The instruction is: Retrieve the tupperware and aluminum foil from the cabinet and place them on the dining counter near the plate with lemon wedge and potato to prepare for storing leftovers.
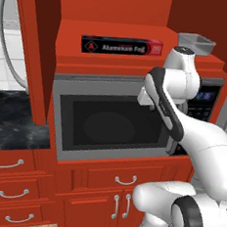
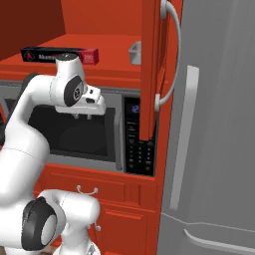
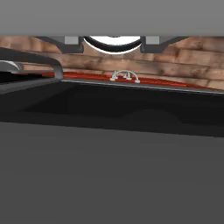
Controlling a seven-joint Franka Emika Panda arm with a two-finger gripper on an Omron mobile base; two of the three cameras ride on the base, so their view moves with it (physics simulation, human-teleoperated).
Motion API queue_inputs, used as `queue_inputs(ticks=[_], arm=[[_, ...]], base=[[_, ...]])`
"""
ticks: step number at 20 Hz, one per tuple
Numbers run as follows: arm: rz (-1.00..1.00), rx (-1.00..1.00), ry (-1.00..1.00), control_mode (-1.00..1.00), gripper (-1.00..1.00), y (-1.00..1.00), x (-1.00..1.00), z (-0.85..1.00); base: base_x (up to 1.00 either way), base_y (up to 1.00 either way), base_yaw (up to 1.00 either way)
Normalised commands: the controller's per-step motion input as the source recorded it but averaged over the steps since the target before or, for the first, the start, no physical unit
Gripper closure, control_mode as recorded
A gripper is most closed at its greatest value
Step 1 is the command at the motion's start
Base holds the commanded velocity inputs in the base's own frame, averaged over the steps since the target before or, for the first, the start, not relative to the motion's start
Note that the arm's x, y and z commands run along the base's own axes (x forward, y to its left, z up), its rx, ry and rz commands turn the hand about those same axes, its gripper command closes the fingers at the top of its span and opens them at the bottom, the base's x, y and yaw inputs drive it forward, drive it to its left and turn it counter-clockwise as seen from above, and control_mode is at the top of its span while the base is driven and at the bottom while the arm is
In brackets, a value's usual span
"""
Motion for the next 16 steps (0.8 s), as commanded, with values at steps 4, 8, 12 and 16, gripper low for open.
queue_inputs(ticks=[4,8,12,16], arm=[[0.0,0.0,-0.23,-1.0,-1.0,0.0,-0.22,0.0],[0.1,0.0,-0.57,-1.0,-1.0,0.0,-0.16,0.26],[0.12,0.0,-0.48,-1.0,-1.0,0.0,0.02,0.53],[0.09,0.0,-0.19,-1.0,-1.0,-0.02,0.2,0.69]], base=[[0.0,0.0,0.0],[0.0,0.0,0.0],[0.0,0.0,0.0],[0.0,0.0,0.0]])
